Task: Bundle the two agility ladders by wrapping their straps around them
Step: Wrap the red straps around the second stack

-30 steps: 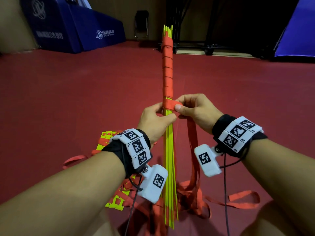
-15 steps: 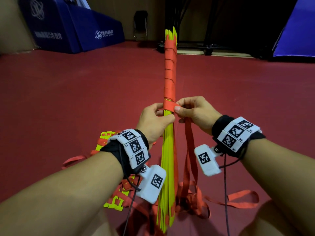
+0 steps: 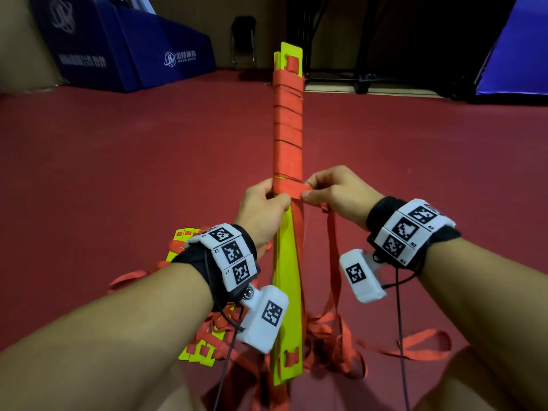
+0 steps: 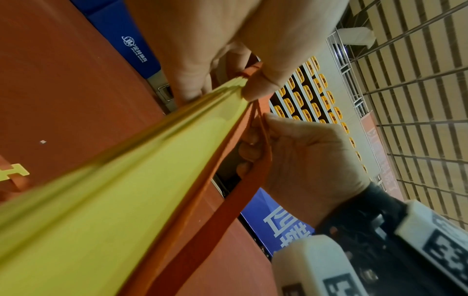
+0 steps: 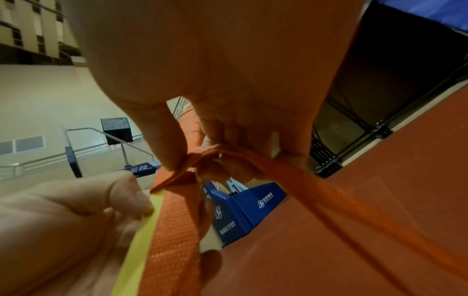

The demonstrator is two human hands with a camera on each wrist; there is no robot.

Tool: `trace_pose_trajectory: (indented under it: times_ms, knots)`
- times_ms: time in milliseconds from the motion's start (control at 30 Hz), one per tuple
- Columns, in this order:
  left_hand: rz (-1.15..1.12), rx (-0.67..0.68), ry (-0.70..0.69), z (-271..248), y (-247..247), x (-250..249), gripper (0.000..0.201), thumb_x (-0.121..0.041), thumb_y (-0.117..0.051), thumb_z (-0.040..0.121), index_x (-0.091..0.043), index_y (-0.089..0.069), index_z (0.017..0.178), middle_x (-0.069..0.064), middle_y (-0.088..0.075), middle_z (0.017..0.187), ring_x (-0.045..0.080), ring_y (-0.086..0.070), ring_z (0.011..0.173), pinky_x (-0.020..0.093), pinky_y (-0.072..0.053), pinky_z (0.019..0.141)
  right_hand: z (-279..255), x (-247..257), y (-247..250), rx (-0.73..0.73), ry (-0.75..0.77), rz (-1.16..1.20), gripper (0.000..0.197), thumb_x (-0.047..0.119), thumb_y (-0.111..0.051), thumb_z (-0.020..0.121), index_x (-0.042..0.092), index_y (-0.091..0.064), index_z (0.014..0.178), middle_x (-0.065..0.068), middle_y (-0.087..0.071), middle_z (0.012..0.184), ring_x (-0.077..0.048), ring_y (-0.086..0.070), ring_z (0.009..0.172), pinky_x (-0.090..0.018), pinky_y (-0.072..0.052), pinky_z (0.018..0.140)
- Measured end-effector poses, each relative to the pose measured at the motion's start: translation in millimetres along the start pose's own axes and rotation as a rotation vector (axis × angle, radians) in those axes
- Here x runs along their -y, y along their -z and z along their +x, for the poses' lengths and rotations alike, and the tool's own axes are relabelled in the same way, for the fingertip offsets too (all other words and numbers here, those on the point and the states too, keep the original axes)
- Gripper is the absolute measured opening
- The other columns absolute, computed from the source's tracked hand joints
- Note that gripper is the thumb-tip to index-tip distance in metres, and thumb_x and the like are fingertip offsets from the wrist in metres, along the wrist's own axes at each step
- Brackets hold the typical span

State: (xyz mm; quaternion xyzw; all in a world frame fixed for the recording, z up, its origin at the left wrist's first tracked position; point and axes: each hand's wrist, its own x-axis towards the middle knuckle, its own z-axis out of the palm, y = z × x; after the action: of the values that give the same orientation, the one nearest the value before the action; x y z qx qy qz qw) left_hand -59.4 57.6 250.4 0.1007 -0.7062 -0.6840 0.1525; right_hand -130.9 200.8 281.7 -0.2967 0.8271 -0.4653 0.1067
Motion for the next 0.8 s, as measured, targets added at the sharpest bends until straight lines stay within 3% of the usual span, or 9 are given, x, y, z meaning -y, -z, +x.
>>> trace_pose_trajectory:
  times_ms: [100, 167, 233, 333, 400, 500, 600, 700, 800]
  knots:
    - [-0.001, 0.0, 0.003, 1, 1, 0, 0.035, -0.015, -0.053, 0.061, -0.013, -0.073, 0.09, 0.028, -0.068, 0.08, 0.035, -0.057, 0.066, 0.05, -0.048, 0.062, -1, 0, -1, 0.094, -0.015, -0.027, 0.021, 0.007, -0.06, 0.098, 0.009, -0.058, 0.077, -0.008, -0.061, 0.068, -0.02, -0.052, 0.059, -0.029, -0.04, 0.058]
    - [-0.007, 0.004, 0.005, 1, 2, 0, 0.035, -0.014, -0.053, 0.061, -0.01, -0.071, 0.091, 0.038, -0.065, 0.089, 0.044, -0.06, 0.067, 0.057, -0.053, 0.064, -4, -1, -1, 0.153, -0.026, 0.038, 0.02, 0.004, -0.054, 0.1, 0.009, -0.051, 0.081, -0.01, -0.066, 0.066, -0.022, -0.057, 0.056, -0.028, -0.044, 0.055]
    - [0.008, -0.003, 0.008, 3, 4, 2, 0.038, -0.017, -0.053, 0.059, -0.009, -0.069, 0.093, 0.036, -0.063, 0.085, 0.041, -0.055, 0.064, 0.057, -0.049, 0.061, -5, -1, -1, 0.174, -0.027, 0.051, 0.018, 0.004, -0.054, 0.101, 0.01, -0.048, 0.084, -0.007, -0.065, 0.059, -0.024, -0.055, 0.052, -0.029, -0.045, 0.052]
    - [0.003, -0.018, 0.023, 3, 5, 2, 0.04, -0.021, -0.053, 0.057, -0.01, -0.069, 0.092, 0.028, -0.061, 0.078, 0.03, -0.05, 0.066, 0.048, -0.043, 0.062, -3, -5, 0, 0.121, 0.009, 0.034, 0.016, 0.006, -0.056, 0.1, 0.011, -0.053, 0.085, -0.001, -0.055, 0.05, -0.016, -0.045, 0.045, -0.026, -0.037, 0.05]
    - [-0.027, -0.014, 0.022, 3, 5, 1, 0.037, -0.018, -0.053, 0.059, -0.012, -0.07, 0.091, 0.031, -0.064, 0.081, 0.032, -0.052, 0.068, 0.055, -0.046, 0.059, -2, -7, 0, 0.087, 0.048, 0.041, 0.019, 0.009, -0.057, 0.1, 0.013, -0.059, 0.082, 0.0, -0.053, 0.054, -0.018, -0.042, 0.052, -0.028, -0.035, 0.056]
    - [-0.078, -0.023, 0.025, 1, 4, -2, 0.036, -0.014, -0.052, 0.059, -0.017, -0.072, 0.089, 0.038, -0.066, 0.097, 0.036, -0.06, 0.075, 0.067, -0.052, 0.066, -2, -7, 1, 0.054, 0.089, 0.031, 0.031, 0.012, -0.056, 0.1, 0.02, -0.062, 0.071, 0.001, -0.051, 0.058, -0.019, -0.042, 0.059, -0.03, -0.034, 0.06]
    - [-0.151, -0.051, 0.06, -2, 2, -8, 0.041, -0.008, -0.048, 0.059, -0.009, -0.07, 0.093, 0.04, -0.064, 0.091, 0.036, -0.057, 0.076, 0.052, -0.048, 0.066, -1, -9, -3, 0.045, 0.102, 0.053, 0.031, 0.015, -0.056, 0.099, 0.022, -0.064, 0.07, -0.002, -0.051, 0.061, -0.02, -0.042, 0.061, -0.032, -0.034, 0.061]
    - [-0.156, -0.052, 0.075, -4, 2, -10, 0.036, 0.006, -0.044, 0.074, 0.003, -0.066, 0.102, 0.026, -0.058, 0.083, 0.03, -0.049, 0.069, 0.036, -0.044, 0.059, -1, -10, -6, 0.028, 0.1, 0.078, 0.017, 0.023, -0.057, 0.094, 0.022, -0.064, 0.077, -0.002, -0.053, 0.064, -0.02, -0.043, 0.06, -0.034, -0.035, 0.06]
    - [-0.151, -0.068, 0.056, -3, 2, -10, 0.036, 0.014, -0.037, 0.081, 0.002, -0.067, 0.097, 0.017, -0.054, 0.068, 0.021, -0.045, 0.052, 0.025, -0.038, 0.048, -2, -8, -10, 0.037, 0.121, 0.108, 0.019, 0.007, -0.053, 0.102, 0.015, -0.058, 0.085, -0.002, -0.053, 0.065, -0.011, -0.046, 0.055, -0.024, -0.037, 0.056]
